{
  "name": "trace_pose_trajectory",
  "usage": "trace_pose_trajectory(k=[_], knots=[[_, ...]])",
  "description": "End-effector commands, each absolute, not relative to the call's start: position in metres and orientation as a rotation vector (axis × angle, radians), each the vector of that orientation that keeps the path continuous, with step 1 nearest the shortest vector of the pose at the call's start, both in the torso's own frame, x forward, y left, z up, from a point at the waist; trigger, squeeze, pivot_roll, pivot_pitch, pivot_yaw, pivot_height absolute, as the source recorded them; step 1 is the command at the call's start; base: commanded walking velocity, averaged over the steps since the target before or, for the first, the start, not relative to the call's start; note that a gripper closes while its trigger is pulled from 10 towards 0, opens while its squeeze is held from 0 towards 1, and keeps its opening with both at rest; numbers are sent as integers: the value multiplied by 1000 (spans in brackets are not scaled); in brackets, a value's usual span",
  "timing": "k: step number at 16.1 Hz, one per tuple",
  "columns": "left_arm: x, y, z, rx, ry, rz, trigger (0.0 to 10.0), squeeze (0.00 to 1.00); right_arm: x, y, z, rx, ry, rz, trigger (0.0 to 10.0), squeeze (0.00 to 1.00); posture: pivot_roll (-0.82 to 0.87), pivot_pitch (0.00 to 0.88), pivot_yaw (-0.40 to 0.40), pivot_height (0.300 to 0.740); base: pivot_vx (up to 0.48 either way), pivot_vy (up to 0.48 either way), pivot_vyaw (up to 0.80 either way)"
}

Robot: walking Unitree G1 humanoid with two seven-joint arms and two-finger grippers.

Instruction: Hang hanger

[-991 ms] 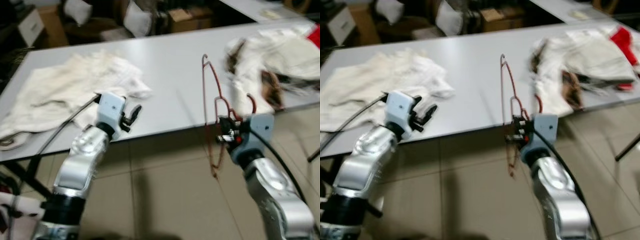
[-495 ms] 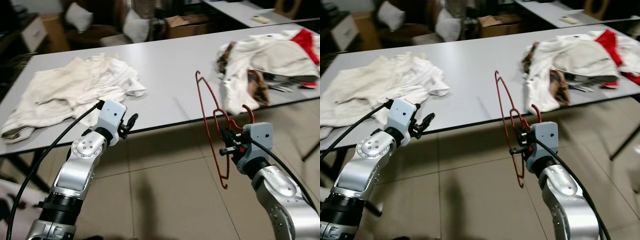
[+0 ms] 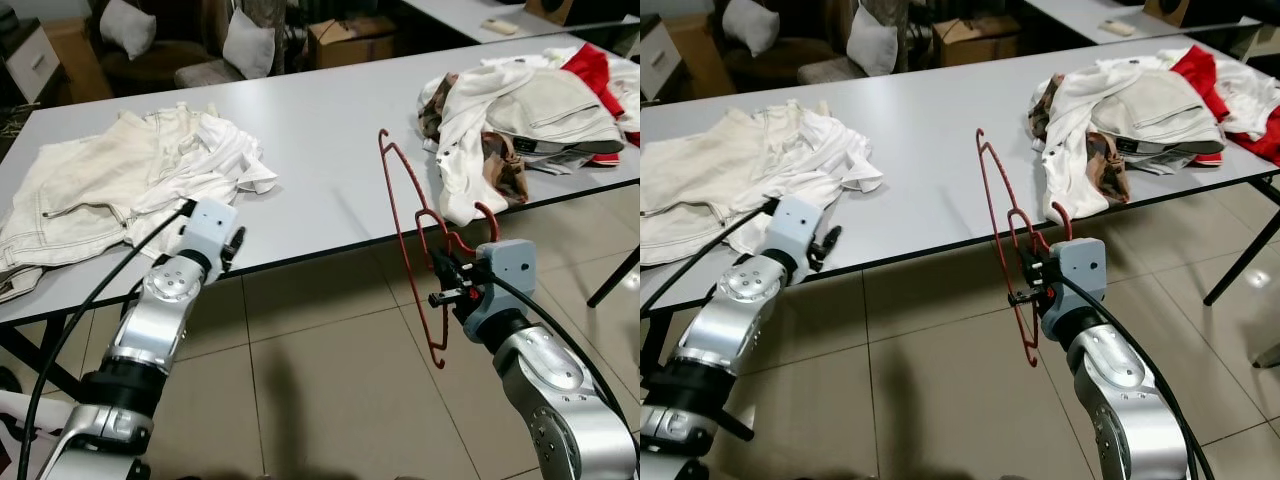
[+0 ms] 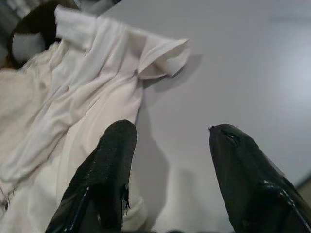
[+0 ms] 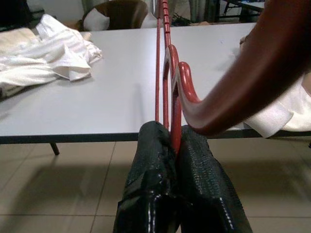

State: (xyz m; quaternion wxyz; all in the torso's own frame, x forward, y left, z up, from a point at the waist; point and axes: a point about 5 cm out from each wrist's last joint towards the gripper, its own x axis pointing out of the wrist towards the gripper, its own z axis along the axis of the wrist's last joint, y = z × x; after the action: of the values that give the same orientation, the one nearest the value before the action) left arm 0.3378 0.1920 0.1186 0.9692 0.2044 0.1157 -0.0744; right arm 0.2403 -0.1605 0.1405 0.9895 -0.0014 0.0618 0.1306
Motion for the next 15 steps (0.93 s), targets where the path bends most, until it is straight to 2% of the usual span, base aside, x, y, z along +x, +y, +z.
trace_pose_trajectory(k=[1, 4, 5, 6, 7, 8, 10, 15], knots=[[341, 198, 119, 427, 236, -121, 10000, 0, 241, -160, 143, -11, 107, 263, 10000, 0, -171, 0, 64, 740, 0, 0, 0], [346, 200, 110, 440, 274, -136, 10000, 0, 241, -158, 143, -10, 103, 258, 10000, 0, -174, 0, 72, 740, 0, 0, 0], [347, 199, 109, 438, 273, -141, 8196, 0, 242, -158, 143, -11, 101, 258, 10000, 0, -174, 0, 72, 740, 0, 0, 0], [349, 200, 108, 450, 273, -135, 4667, 0, 242, -158, 143, -11, 100, 257, 10000, 0, -174, 0, 72, 740, 0, 0, 0], [352, 203, 106, 448, 283, -111, 1686, 0, 242, -158, 144, -13, 98, 255, 10000, 0, -178, 0, 77, 740, 0, 0, 0], [353, 204, 105, 454, 285, -100, 902, 0, 241, -158, 144, -14, 98, 253, 10000, 0, -179, 0, 77, 740, 0, 0, 0], [358, 206, 103, 471, 292, -74, 0, 0, 241, -159, 144, -15, 96, 249, 10000, 0, -187, 0, 78, 740, 0, 0, 0], [366, 202, 99, 469, 303, -68, 0, 0, 241, -158, 146, -24, 97, 257, 10000, 0, -200, 0, 67, 740, 0, 0, 0]])
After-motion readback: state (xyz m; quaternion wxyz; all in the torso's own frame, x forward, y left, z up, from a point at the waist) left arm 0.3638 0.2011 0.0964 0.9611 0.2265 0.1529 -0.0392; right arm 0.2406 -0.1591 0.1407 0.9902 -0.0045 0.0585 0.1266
